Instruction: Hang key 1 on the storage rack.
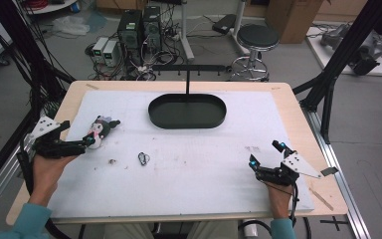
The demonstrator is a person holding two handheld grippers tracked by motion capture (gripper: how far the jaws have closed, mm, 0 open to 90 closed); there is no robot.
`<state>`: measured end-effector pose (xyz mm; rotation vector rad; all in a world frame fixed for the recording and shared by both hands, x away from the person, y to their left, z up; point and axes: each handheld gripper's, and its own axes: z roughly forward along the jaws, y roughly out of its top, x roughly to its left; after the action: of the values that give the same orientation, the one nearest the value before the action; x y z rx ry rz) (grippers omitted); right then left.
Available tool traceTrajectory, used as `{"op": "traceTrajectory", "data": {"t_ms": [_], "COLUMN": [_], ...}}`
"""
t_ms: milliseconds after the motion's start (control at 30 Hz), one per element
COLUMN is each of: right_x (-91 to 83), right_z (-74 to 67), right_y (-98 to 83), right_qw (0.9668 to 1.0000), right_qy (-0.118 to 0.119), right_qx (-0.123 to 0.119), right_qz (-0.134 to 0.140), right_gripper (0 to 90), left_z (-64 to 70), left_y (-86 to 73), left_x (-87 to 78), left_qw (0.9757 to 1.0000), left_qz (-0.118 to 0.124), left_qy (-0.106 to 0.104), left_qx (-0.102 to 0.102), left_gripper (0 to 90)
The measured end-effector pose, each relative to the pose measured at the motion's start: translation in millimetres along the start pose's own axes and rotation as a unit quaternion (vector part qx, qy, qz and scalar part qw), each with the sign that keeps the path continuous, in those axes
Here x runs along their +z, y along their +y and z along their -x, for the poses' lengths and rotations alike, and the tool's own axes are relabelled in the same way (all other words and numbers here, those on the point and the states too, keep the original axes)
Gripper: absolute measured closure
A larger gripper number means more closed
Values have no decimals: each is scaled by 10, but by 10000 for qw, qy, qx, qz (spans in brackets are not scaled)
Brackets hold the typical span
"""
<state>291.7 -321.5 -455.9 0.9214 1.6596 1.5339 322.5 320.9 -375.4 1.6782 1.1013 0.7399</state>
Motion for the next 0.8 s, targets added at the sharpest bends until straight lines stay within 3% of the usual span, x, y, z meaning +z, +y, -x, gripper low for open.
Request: {"op": "traceTrajectory", "data": {"t_ms": [233,500,733,800], "right_x": [-2,-4,-6,-6], "right_z": [3,11,6,9], "right_y": [0,-1,-1,-1], "right_qw": [10000,10000,10000,10000], "right_qy": [-14,-7,-1,-2], "right_qx": [10,-1,16,8], "right_qz": [19,35,25,33], "right_gripper": [7,7,7,7], "left_z": [-39,-63,-138,-157], "left_y": [197,322,347,343], "left_x": [102,260,397,447], "left_qw": [9987,9948,9881,9852], "left_qz": [-483,-1010,-1536,-1714], "left_qy": [67,-37,34,19], "left_qx": [130,143,91,66], "left_gripper": [17,17,17,17]}}
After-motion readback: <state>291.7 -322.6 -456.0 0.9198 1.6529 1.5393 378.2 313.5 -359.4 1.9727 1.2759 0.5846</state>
